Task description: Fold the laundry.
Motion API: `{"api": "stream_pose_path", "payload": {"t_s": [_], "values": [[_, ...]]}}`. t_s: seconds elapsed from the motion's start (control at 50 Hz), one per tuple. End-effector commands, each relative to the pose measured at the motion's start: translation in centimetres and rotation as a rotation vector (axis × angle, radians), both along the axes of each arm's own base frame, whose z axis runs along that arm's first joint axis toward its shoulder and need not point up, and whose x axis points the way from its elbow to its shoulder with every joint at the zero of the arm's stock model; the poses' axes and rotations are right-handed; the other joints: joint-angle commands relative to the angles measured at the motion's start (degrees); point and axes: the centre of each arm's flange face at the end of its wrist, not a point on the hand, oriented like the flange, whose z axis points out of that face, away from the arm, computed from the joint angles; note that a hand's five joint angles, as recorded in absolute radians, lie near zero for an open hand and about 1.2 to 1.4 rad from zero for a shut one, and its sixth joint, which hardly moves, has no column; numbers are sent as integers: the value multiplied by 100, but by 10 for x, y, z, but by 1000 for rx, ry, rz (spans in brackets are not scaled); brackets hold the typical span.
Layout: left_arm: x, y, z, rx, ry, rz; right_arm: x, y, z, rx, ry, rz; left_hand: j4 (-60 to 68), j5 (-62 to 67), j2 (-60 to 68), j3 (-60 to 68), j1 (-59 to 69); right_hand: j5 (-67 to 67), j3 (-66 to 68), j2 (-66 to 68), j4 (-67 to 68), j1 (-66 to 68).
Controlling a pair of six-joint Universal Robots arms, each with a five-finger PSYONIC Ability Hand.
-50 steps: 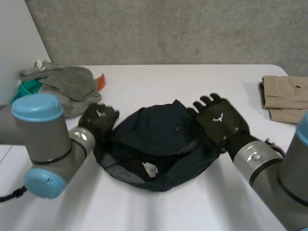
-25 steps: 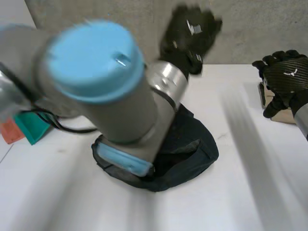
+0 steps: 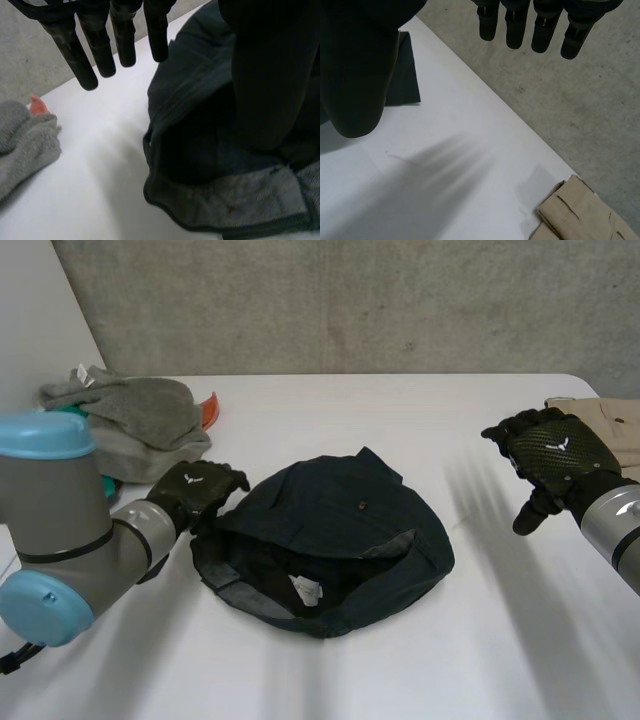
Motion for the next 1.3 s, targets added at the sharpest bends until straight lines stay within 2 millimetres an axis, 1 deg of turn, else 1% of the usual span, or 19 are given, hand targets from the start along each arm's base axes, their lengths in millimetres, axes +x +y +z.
{"api": "stream_pose_path", "payload": {"t_s": [0.02, 0.06, 0.1, 0.16, 0.22, 0.24, 0.26, 0.34, 0.44, 0.54, 0.66, 0.74, 0.78, 0.8, 0.84, 1.0, 1.06, 1.2, 1.3], "values": [[2, -18, -16, -69, 28, 13, -1, 2, -4, 13, 3, -4, 1382, 1351, 1384, 1389, 1379, -248, -200, -223, -214, -330], [1, -21, -18, -81, 30, 12, -1, 2, -5, 16, 3, -4, 2710, 2679, 2712, 2716, 2707, -248, -200, -223, -214, -330], [0, -26, -19, -105, 33, 17, -1, 2, -5, 16, 6, -6, 5528, 5496, 5530, 5534, 5525, -248, -200, -223, -214, -330], [-1, -32, -13, -155, 44, 31, -1, 3, -6, 21, 6, -6, 5928, 5896, 5929, 5934, 5925, -248, -200, -223, -214, -330], [-4, -42, 17, -281, 73, 72, -1, 3, -5, 14, 7, -7, 5928, 5896, 5929, 5934, 5925, -248, -200, -223, -214, -330], [-7, -44, 60, -403, 123, 98, -1, 2, -5, 11, 7, -7, 5928, 5896, 5929, 5934, 5925, -248, -200, -223, -214, -330], [-9, -43, 71, -431, 136, 100, -1, 1, -4, 6, 7, -7, 5928, 5896, 5929, 5934, 5925, -248, -200, -223, -214, -330], [-45, -11, 173, -655, 332, 16, -2, -1, 0, -8, 4, -15, 5928, 5896, 5929, 5934, 5925, -248, -200, -223, -214, -330], [-84, 23, 224, -735, 457, -103, -4, -2, 2, -12, 3, -23, 5928, 5896, 5929, 5934, 5925, -248, -200, -223, -214, -330], [-144, 50, 217, -693, 508, -244, -4, -2, 2, -13, 1, -23, 5928, 5896, 5929, 5934, 5925, -248, -200, -223, -214, -330], [-203, 59, 145, -517, 427, -346, -8, -5, 3, -19, 4, -40, 5928, 5896, 5929, 5934, 5925, -248, -200, -223, -214, -330], [-231, 88, 98, -411, 384, -430, -21, -15, 7, -33, 4, -84, 5928, 5896, 5929, 5934, 5925, -248, -200, -223, -214, -330], [-237, 97, 87, -388, 380, -454, -29, -22, 10, -45, 2, -113, 4341, 4310, 4343, 4348, 4338, -248, -200, -223, -214, -330], [-239, 102, 85, -376, 385, -467, -32, -25, 11, -48, 2, -127, 2217, 2186, 2219, 2223, 2214, -248, -200, -223, -214, -330], [-240, 104, 85, -376, 390, -469, -38, -29, 13, -56, 3, -150, 1106, 1074, 1107, 1112, 1103, -248, -200, -223, -214, -330], [-217, 92, 161, -525, 503, -408, -42, -33, 16, -65, -2, -166, -74, -105, -72, -67, -77, -248, -200, -223, -214, -330], [-203, 79, 173, -539, 496, -373, -41, -32, 16, -54, -4, -165, -176, -207, -174, -170, -179, -248, -200, -223, -214, -330], [-147, 48, 160, -459, 356, -260, -28, -9, 11, 46, 7, -107, -210, -241, -208, -203, -213, -248, -200, -223, -214, -330], [-90, 3, 116, -369, 197, -106, -19, 16, 2, 201, 29, -66, -361, -392, -359, -354, -363, -248, -200, -223, -214, -330]]}}
